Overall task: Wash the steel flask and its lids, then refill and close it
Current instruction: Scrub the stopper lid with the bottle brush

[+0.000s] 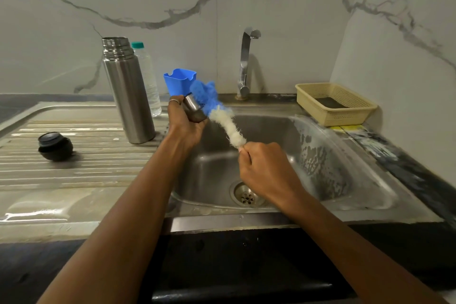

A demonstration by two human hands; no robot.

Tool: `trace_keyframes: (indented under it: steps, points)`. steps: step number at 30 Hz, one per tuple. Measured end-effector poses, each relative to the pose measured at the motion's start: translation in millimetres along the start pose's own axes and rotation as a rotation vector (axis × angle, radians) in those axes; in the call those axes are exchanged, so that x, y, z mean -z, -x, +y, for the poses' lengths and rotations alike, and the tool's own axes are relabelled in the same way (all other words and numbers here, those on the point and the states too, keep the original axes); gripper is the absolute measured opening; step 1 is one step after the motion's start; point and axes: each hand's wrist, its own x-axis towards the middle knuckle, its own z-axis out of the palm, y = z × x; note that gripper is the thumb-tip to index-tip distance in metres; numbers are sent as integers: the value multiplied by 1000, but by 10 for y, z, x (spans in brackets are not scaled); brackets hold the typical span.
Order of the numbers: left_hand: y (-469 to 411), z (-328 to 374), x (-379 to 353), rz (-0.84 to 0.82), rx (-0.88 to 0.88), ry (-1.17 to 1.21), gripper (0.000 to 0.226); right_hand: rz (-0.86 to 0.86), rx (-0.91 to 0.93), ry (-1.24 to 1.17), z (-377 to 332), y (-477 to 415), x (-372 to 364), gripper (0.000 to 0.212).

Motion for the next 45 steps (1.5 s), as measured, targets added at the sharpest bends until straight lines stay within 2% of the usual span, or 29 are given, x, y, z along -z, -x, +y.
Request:
trace_keyframes:
  steps: [11, 15, 21, 27, 30, 36, 39, 45]
  points:
    - [-14, -1, -25, 14, 37, -35, 47, -7, -31, -1, -4, -36, 6, 35]
    - [-32, 11, -6, 18, 12, 19, 45, -3, 12, 26, -48, 30, -10, 32]
    - [-56, 9, 12, -12, 0, 40, 49, -23, -4, 42, -13, 4, -19, 33]
    - [-13, 31, 2, -36, 25, 57, 48, 7, -26, -40, -12, -47, 11, 41]
    - [48, 12, -59, -59, 13, 61, 47, 15, 18, -8, -72, 18, -21, 37]
    - [-34, 25, 1, -32, 52, 70, 55, 6, -18, 7, -19, -26, 4, 36]
    - [-67, 28, 39, -16, 44, 78, 50, 13, 26, 33, -80, 41, -27, 35]
    - [-44, 13, -7, -3, 20, -6, 45, 1, -26, 11, -3, -26, -14, 43]
